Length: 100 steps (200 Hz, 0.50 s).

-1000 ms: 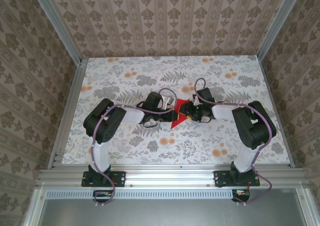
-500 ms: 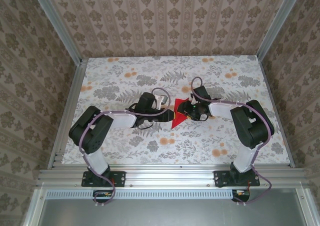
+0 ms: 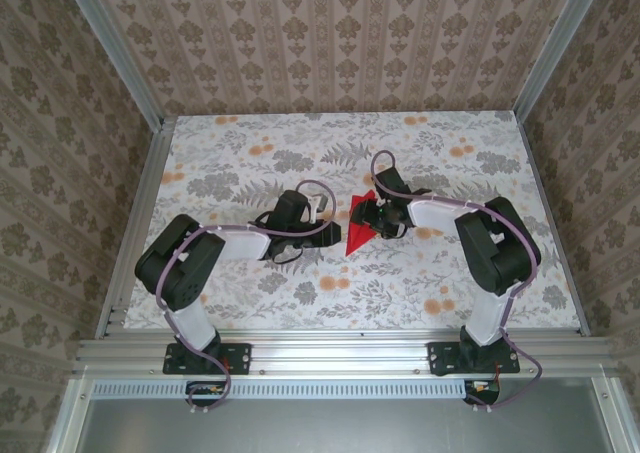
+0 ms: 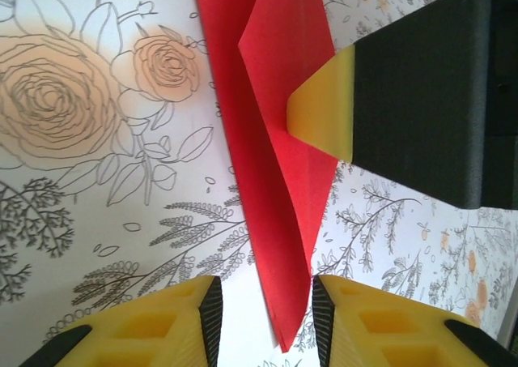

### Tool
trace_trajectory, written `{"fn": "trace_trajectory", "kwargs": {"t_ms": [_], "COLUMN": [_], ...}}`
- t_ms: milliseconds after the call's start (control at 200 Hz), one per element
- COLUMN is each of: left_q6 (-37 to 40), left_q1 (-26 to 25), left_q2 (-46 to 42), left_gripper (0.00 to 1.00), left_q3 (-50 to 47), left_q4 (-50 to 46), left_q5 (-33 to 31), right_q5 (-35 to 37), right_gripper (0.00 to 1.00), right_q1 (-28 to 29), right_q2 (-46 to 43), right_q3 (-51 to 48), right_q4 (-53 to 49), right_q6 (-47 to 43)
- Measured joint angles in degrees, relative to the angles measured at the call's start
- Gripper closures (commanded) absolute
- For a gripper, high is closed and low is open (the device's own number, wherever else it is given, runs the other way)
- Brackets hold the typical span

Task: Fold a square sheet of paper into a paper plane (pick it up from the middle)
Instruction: Fourth fold the wing at the center of the table.

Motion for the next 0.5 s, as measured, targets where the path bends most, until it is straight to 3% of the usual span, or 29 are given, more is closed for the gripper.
{"fn": "trace_trajectory", "kwargs": {"t_ms": [500], "left_q6": [-0.5], "left_q1": [-3.6], "left_q2": [2.6], "left_gripper": [0.64], "left_q3": [2.3], "left_q4": [0.8], "left_q5": [-0.1], "right_q5": [2.5], "right_gripper": [0.40], "right_q1": [0.0], "right_q2": [1.8], "right_q3": [1.9], "right_q4": [-1.9], "right_q6": [6.4]}}
